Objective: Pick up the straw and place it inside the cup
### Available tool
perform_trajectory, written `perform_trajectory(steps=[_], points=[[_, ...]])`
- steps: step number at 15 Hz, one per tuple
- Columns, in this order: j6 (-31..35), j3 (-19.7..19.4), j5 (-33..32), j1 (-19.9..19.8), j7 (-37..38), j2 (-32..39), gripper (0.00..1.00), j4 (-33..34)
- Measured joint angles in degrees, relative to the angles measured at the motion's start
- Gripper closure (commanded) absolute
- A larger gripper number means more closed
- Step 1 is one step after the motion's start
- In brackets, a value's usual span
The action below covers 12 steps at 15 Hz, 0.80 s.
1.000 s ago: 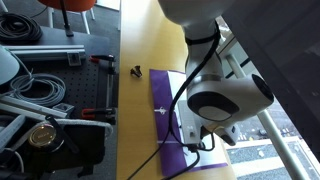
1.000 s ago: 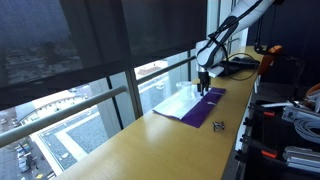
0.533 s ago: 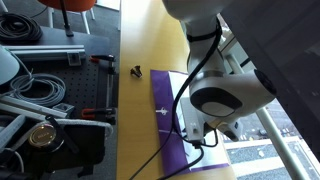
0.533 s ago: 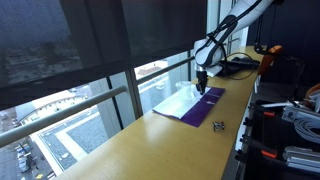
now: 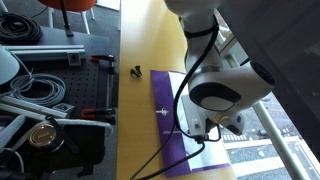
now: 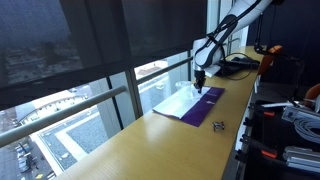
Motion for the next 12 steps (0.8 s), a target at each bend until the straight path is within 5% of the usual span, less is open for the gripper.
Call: perform_trajectory(steps=[5,12], points=[[14.1,-7.5,-7.2,8.3,10.0,-7.5,1.00,-9.2],[16.3,-21.1,-18.6,25.3,28.4,-19.7,1.00,-18.1]])
